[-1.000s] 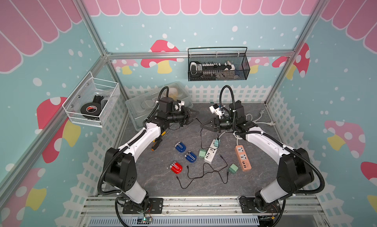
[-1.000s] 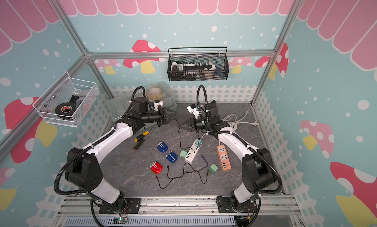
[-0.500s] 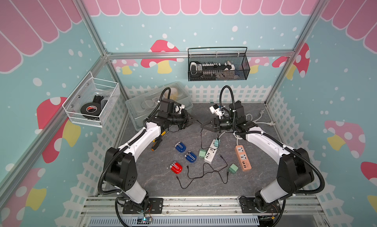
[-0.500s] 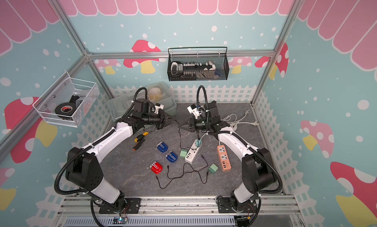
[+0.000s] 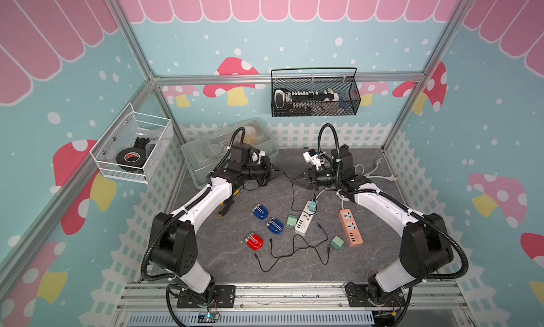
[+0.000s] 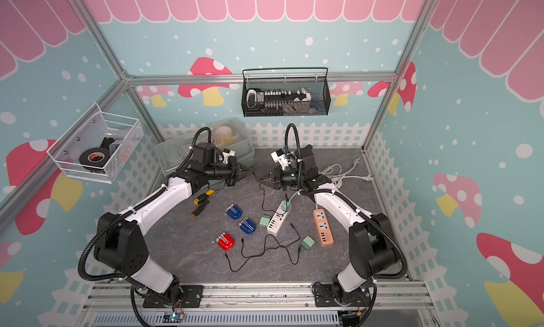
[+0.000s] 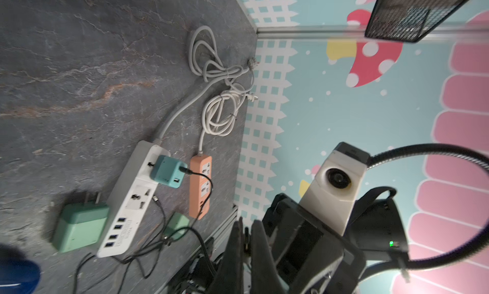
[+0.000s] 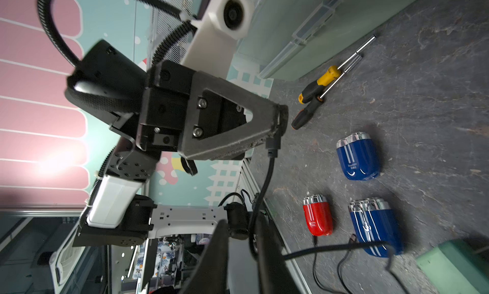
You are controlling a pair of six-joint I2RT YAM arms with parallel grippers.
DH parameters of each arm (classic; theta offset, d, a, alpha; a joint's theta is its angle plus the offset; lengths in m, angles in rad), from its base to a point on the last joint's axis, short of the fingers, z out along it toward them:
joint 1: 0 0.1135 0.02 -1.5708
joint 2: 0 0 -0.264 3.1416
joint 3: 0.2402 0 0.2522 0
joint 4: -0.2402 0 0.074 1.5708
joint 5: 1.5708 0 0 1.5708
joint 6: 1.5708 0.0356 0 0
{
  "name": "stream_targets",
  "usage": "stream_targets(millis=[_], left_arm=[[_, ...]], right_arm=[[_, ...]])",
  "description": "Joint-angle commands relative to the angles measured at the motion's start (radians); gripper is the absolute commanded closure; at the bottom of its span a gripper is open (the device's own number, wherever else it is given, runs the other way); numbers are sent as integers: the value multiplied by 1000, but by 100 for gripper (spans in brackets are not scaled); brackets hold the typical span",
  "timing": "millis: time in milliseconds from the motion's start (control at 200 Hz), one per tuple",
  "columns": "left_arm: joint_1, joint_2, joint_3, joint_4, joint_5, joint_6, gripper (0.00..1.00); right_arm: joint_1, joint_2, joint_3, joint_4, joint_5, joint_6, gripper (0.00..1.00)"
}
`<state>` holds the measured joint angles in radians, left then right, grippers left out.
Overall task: Charge the electric shaver
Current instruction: Pick up the charging cable from the center of the board.
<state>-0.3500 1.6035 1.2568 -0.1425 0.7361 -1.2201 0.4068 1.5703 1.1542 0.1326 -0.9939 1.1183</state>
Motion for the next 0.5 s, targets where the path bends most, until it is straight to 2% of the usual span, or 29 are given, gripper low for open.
stream_targets(millis=[0, 80, 195, 365, 495], left_arm=[[-9, -57, -94, 264, -99, -206, 100], [-17, -63, -132, 372, -132, -286, 100], [-26, -68, -154, 443, -167, -328, 100], [-36, -46, -195, 585, -187, -417, 100], [-46, -42, -194, 585, -182, -418, 100]], right_arm=[[3, -28, -70, 303, 76, 222, 58], [4, -13, -114, 478, 136, 362, 49], [13, 42, -126, 627, 167, 504, 48], [28, 78, -133, 671, 203, 556, 49], [28, 115, -120, 743, 227, 617, 55]])
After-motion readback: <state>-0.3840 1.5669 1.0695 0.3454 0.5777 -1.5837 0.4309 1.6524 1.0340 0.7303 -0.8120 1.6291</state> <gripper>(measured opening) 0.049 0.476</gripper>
